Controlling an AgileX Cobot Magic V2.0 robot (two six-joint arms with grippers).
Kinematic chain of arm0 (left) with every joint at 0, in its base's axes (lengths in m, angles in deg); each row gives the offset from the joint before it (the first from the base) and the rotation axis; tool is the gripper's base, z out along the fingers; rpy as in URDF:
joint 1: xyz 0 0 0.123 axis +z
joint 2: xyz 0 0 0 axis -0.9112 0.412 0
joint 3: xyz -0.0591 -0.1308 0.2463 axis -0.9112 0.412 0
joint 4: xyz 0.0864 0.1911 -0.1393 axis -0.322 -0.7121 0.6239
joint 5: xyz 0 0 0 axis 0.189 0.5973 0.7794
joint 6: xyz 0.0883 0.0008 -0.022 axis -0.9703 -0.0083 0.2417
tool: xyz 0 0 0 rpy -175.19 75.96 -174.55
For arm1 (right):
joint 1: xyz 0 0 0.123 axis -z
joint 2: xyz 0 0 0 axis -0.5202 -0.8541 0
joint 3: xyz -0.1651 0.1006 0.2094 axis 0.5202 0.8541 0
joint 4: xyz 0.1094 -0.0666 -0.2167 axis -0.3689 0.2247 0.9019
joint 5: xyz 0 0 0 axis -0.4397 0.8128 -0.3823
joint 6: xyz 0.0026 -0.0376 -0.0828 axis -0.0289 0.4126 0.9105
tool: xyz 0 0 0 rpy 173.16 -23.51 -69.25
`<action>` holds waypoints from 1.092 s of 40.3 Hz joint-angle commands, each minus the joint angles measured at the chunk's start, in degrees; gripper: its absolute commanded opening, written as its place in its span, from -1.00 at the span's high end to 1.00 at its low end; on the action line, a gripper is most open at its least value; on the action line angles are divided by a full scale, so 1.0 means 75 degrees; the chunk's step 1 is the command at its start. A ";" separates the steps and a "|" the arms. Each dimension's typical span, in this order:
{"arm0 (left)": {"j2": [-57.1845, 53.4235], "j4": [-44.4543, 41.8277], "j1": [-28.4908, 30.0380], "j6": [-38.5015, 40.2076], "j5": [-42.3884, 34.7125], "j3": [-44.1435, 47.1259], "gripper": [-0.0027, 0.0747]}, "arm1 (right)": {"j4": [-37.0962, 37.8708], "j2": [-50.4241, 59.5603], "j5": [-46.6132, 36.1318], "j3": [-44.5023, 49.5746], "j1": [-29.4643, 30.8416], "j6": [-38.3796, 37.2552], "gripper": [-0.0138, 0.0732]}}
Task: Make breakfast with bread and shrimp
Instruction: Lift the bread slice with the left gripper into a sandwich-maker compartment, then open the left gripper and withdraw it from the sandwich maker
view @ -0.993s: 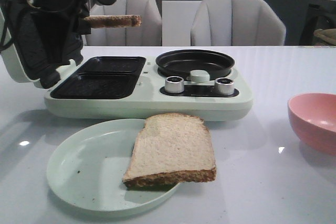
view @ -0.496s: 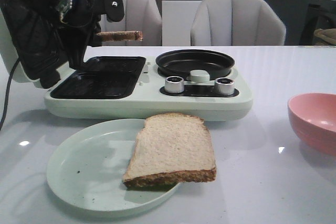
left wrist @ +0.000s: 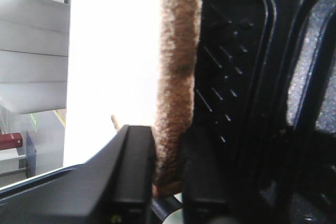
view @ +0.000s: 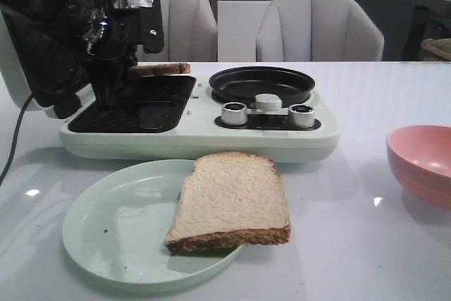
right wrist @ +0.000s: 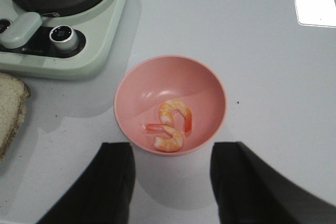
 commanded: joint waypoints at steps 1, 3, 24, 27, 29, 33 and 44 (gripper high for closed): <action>-0.0449 -0.0214 0.0059 0.0029 0.0201 -0.0277 0.00 | -0.0041 -0.0045 -0.0495 -0.0259 -0.0010 0.0061 -0.36; -0.0449 -0.0214 0.0059 0.0029 0.0215 -0.0277 -0.15 | -0.0041 -0.0045 -0.0495 -0.0259 -0.0010 0.0061 -0.36; -0.2031 -0.0214 -0.0025 0.0087 -0.0055 0.1248 -0.24 | -0.0041 -0.0045 -0.0495 -0.0259 -0.0010 0.0061 -0.36; -0.2624 -0.0214 -0.0194 0.0276 0.0026 0.1725 -0.25 | -0.0041 -0.0045 -0.0495 -0.0259 -0.0010 0.0061 -0.36; -0.2948 -0.0214 -0.0319 0.0592 0.0187 0.2021 -0.25 | -0.0041 -0.0045 -0.0495 -0.0259 -0.0010 0.0061 -0.36; -0.3722 -0.0214 -0.0614 0.1455 0.0412 0.2552 -0.25 | -0.0041 -0.0045 -0.0495 -0.0259 -0.0010 0.0061 -0.36; -0.6128 -0.0214 -0.1494 0.4280 0.0345 0.4213 -0.25 | -0.0041 -0.0045 -0.0495 -0.0259 -0.0010 0.0061 -0.36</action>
